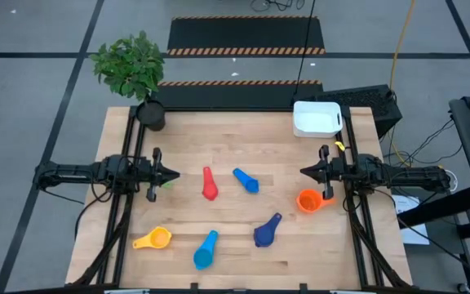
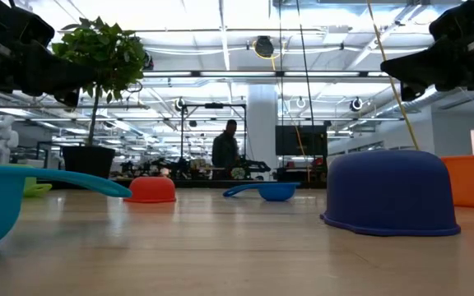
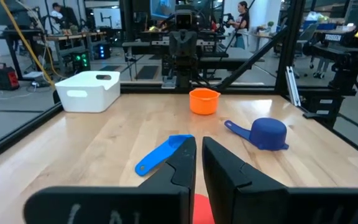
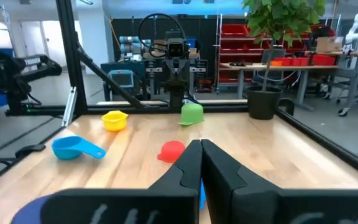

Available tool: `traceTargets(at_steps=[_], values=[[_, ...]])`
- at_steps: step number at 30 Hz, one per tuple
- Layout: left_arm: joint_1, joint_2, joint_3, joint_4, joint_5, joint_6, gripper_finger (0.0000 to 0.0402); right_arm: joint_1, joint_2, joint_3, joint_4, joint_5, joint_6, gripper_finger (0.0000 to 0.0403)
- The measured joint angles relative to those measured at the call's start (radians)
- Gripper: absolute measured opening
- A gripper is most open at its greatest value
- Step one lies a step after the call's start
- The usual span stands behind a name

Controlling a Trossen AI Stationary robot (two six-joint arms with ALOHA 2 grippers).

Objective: Nest measuring cups in basket
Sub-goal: Prepare the orange measuring cup

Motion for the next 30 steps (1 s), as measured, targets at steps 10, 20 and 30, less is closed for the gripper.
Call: traceTargets(at_steps=[10, 20, 30], values=[[0.0, 0.0, 0.0, 0.007, -0.002, -0.01, 0.0033, 0.0, 0.181, 0.29, -0.221, -0.023, -0.025, 0.0007], [0.0, 0.0, 0.0, 0.015, -0.049, -0.079, 0.0033, 0.081, 0.531, 0.518, -0.515, 0.012, 0.09, 0.0067], [0.0, 0.0, 0.0, 0.015, -0.079, -0.172, 0.0033, 0.201, 0.671, 0.584, -0.732, 0.09, 0.31, 0.0104]])
